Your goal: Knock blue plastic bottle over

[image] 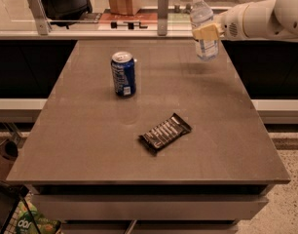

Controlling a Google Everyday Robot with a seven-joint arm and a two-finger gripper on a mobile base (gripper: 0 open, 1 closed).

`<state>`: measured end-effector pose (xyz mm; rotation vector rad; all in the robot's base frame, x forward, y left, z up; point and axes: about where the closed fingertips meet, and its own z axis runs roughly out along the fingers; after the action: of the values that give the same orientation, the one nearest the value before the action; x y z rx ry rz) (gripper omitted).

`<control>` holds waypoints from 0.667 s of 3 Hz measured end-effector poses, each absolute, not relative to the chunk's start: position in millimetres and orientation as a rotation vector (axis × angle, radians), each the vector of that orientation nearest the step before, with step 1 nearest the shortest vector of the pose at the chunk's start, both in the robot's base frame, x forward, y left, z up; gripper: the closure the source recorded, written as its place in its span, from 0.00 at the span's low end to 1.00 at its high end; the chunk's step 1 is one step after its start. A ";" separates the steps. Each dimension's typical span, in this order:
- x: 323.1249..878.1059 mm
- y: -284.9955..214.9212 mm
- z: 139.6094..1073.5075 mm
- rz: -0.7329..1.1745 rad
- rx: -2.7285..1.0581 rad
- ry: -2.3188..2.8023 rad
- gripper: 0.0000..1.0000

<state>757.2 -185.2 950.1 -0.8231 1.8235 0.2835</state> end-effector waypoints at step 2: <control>746.0 -189.9 952.2 0.226 -1.030 1.928 1.00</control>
Offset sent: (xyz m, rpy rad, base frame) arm -0.0204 -0.0110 0.0071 -0.2870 0.1824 0.1511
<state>746.0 -189.9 952.2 -1.0295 1.9276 0.2259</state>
